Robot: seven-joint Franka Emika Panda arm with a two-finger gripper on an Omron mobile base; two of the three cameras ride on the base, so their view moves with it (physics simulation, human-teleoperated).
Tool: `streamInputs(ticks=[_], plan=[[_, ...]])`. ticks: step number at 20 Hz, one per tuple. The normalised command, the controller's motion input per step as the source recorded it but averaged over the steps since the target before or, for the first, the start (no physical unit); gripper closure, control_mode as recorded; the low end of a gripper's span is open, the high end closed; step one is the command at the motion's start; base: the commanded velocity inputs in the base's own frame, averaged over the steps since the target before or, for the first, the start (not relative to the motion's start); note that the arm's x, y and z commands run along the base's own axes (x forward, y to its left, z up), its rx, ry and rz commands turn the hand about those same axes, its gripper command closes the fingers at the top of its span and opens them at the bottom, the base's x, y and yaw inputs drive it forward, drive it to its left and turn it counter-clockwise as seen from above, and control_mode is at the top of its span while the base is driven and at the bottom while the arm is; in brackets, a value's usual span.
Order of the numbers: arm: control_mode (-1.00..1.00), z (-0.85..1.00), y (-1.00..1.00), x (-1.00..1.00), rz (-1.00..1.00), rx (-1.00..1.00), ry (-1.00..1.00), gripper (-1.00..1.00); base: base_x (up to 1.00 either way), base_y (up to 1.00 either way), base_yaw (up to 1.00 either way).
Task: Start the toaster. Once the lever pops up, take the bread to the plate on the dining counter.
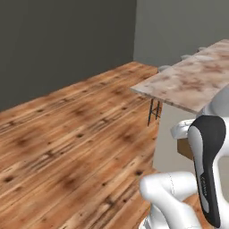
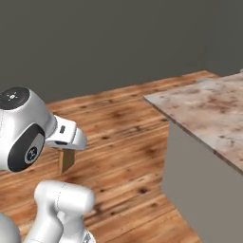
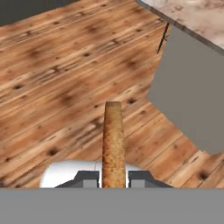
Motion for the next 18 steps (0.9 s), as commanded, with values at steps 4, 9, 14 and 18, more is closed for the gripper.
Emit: streamInputs(ticks=[4,9,14,18], plan=[[1.00,0.00,0.00,0.00,0.00,0.00,0.00,1.00,1.00,1.00,-0.51],[1.00,0.00,0.00,0.00,0.00,0.00,0.00,1.00,1.00,1.00,-0.52],[1.00,0.00,0.00,0.00,0.00,0.00,0.00,1.00,0.92,1.00,-0.54],[1.00,0.00,0.00,0.00,0.00,0.00,0.00,1.00,0.77,1.00,-0.57]])
